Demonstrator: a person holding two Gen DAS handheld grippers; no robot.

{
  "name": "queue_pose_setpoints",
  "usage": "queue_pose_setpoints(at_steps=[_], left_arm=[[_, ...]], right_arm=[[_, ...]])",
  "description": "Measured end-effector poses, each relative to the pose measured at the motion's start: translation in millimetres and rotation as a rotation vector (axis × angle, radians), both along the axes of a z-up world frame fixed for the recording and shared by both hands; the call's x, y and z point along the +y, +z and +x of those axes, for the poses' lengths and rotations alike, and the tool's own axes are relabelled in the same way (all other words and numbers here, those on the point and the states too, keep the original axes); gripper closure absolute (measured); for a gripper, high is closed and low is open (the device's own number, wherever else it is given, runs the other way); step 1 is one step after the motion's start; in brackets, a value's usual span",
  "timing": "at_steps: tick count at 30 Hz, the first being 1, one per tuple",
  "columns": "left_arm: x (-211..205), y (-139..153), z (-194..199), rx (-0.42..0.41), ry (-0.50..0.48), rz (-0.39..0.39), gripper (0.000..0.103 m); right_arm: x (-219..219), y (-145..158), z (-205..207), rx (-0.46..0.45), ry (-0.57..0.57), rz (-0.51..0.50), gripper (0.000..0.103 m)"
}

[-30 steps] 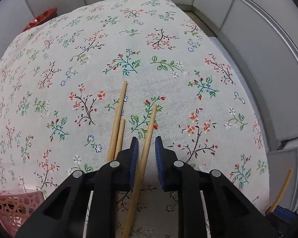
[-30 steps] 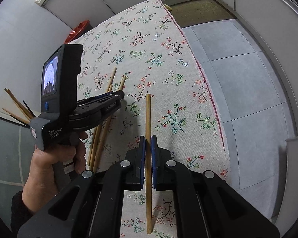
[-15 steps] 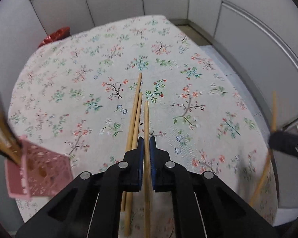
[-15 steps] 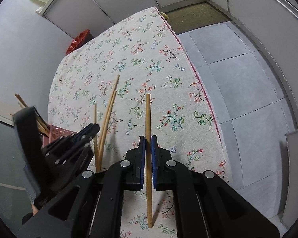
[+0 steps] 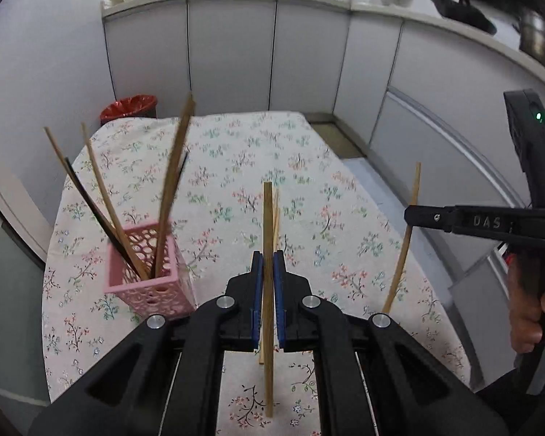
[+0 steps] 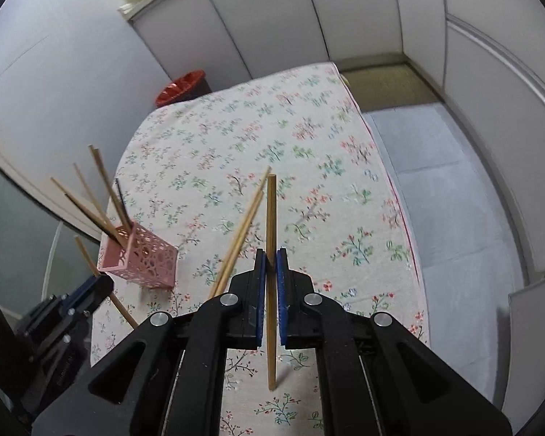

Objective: Organize utensils
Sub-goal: 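Carry the held chopsticks upright over the pink basket with both tools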

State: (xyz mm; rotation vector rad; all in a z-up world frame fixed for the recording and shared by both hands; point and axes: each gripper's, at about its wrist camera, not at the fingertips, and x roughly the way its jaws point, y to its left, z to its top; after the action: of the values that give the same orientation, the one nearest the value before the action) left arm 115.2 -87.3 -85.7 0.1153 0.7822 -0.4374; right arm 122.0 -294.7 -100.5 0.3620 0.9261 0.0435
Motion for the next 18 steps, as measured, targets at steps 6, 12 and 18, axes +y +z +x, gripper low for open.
queue_pose_setpoints(at_steps=[6, 12, 18], left_arm=[[35, 29, -13, -0.045, 0.025, -0.090, 0.097], [66, 59, -22, -0.133, 0.074, -0.157, 0.097], [100, 87, -19, -0.234, 0.163, -0.218, 0.097]], right_arm=[[11, 26, -5, -0.075, 0.009, 0.008, 0.098], [32, 45, -8, -0.140, 0.037, -0.013, 0.098], [55, 69, -12, -0.221, 0.078, -0.013, 0.098]])
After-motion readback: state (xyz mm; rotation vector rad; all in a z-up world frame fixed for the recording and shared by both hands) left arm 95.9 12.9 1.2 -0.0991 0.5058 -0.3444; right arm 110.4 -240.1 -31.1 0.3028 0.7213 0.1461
